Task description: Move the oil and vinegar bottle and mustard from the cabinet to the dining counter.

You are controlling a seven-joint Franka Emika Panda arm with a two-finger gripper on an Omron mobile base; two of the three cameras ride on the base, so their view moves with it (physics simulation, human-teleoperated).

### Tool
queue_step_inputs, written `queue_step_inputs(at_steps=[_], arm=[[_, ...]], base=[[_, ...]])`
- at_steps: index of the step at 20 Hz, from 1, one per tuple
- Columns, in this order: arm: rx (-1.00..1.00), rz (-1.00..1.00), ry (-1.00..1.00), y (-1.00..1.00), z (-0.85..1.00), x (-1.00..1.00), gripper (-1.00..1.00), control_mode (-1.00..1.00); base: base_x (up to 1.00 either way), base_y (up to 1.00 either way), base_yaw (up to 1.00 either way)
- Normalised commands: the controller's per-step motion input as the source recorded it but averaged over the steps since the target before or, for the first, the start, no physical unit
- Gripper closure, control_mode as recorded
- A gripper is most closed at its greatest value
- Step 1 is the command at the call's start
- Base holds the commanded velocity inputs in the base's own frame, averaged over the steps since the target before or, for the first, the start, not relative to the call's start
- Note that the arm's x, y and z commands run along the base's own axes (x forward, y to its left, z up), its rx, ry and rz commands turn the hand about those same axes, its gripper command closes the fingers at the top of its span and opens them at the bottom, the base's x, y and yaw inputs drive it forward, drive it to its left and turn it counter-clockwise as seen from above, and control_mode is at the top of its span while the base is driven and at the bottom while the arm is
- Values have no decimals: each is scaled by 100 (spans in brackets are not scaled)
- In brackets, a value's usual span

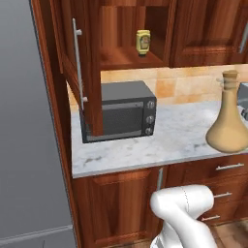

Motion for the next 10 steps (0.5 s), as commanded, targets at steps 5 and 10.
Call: queue_step_inputs(at_steps=[5, 10], arm=[[0, 0, 0, 0, 0, 0, 100, 100], [0, 0, 0, 0, 0, 0, 100, 100]], base=[[-44, -16, -24], [0, -20, -58]])
